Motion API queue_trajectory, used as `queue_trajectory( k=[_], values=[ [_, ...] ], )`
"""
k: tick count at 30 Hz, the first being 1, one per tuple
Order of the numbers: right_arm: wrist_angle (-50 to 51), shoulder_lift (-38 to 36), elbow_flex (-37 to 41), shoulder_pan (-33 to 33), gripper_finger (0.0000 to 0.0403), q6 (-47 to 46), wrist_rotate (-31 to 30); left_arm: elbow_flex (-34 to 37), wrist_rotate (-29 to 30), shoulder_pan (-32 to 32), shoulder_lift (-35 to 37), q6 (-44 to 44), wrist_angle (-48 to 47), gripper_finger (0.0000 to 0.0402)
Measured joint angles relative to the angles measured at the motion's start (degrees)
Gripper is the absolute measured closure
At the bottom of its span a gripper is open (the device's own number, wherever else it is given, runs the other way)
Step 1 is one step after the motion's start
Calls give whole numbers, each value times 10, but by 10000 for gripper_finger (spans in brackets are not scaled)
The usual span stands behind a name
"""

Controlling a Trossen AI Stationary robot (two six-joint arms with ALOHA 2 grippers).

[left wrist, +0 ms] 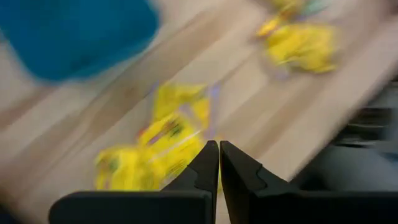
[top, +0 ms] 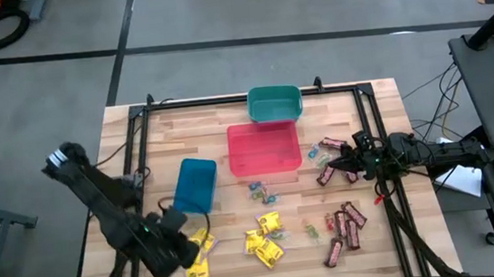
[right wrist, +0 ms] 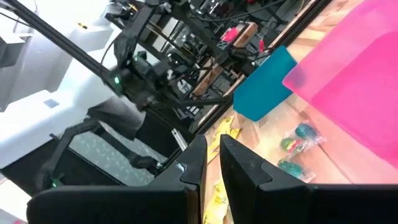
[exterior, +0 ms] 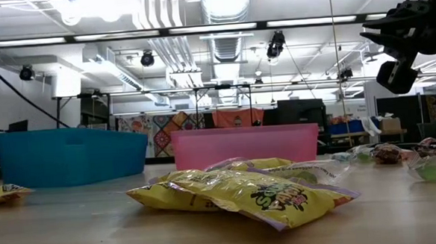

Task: Sort candy
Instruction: Put the yellow candy into the blue bin

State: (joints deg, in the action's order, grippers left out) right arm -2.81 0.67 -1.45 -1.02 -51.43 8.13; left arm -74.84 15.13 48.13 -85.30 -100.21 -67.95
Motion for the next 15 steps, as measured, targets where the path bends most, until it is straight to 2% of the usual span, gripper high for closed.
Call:
queue_trajectory(
  k=[2, 4, 10, 15],
  values=[
    [0, 0, 0, 0, 364, -1, 9, -7, -46, 8, -32, -9, 5, 402],
    [0, 0, 0, 0, 364, -1, 13, -2, -69, 12, -52, -13, 30, 402],
    [1, 0, 0, 0, 364, -1, 13, 36, -101, 5, -86, -55, 74, 402],
    [1, 0, 0, 0, 364, -5, 14, 62, -96, -3, -103, -119, 73, 399]
  ],
)
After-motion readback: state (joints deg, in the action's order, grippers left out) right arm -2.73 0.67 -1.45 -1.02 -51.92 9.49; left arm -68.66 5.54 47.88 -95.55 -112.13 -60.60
